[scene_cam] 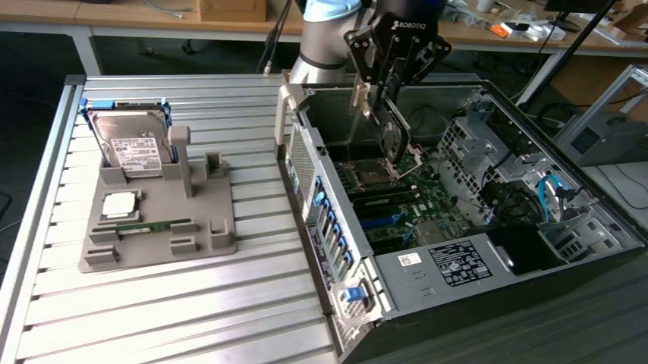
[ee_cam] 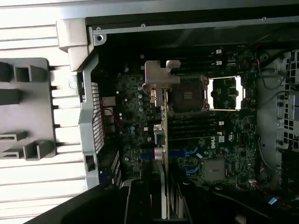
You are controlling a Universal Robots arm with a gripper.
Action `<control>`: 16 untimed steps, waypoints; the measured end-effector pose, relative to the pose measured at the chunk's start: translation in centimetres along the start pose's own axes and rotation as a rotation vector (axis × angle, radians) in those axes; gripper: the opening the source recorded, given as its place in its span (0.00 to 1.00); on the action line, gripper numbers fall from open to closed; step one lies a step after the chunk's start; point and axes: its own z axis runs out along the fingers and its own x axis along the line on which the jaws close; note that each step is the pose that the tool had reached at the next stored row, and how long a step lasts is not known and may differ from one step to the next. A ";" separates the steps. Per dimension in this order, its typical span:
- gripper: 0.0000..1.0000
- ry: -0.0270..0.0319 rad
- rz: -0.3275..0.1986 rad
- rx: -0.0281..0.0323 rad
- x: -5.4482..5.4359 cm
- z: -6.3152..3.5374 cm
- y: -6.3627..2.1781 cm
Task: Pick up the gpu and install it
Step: 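Pick up the gpu and move the gpu toward the slot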
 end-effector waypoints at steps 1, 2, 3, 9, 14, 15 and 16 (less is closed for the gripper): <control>0.27 0.0000 0.000 0.0003 -1.4 0.64 0.10; 0.27 0.0000 0.000 0.0006 -2.3 1.08 0.18; 0.27 0.0001 0.000 0.0007 -2.5 1.24 0.19; 0.27 0.0000 0.000 0.0010 -3.4 1.72 0.26; 0.27 -0.0001 0.000 0.0011 -4.1 2.16 0.32; 0.27 0.0000 0.000 0.0012 -4.2 2.22 0.33; 0.27 0.0000 0.000 0.0012 -4.3 2.31 0.33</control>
